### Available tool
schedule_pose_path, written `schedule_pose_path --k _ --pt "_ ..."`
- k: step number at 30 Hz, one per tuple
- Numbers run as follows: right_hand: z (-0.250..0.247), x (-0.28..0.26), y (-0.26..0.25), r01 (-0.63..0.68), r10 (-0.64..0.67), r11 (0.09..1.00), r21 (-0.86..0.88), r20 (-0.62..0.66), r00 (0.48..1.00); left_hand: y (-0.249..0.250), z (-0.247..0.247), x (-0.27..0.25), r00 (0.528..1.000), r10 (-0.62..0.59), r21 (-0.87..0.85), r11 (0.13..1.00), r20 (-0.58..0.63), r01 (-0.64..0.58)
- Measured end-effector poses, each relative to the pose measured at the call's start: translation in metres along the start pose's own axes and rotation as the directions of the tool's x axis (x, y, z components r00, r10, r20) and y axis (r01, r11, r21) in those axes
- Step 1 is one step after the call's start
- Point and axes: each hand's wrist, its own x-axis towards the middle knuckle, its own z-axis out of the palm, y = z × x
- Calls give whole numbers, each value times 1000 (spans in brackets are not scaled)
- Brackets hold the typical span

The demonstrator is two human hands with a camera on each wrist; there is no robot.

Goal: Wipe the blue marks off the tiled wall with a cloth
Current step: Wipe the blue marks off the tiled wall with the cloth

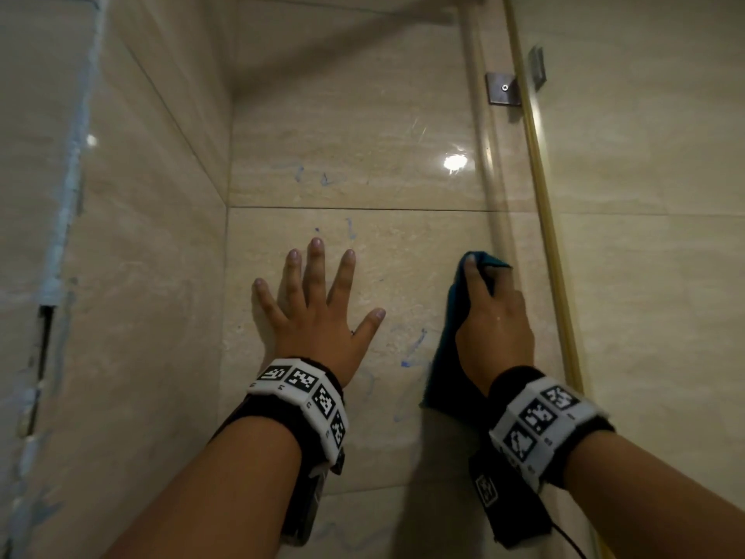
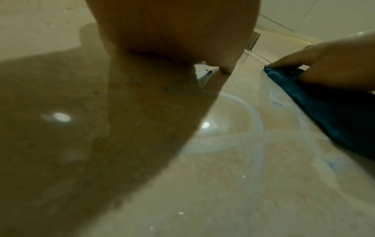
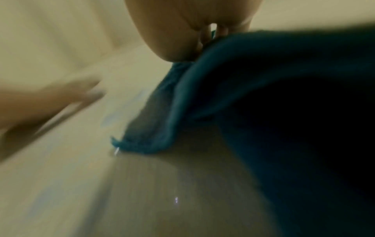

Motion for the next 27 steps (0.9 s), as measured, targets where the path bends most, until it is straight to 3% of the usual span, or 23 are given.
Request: schedule_pose_path --k 3,10,16,24,27 --pt "4 -8 5 63 -62 998 22 -17 998 0 0 0 1000 2 5 1000 2 -2" --pt "-3 9 14 -102 103 994 50 -20 995 0 -2 -1 1000 -7 -12 1000 23 7" --pt "9 -21 10 96 -96 995 14 1 995 1 -4 -2 999 -8 -18 1000 33 8" --pt "4 5 4 131 -128 987 89 -41 991 1 -3 -1 1000 -7 -16 1000 20 7" --pt "11 1 -5 227 -225 973 51 -36 974 1 -3 -2 1000 -6 -18 1000 22 7"
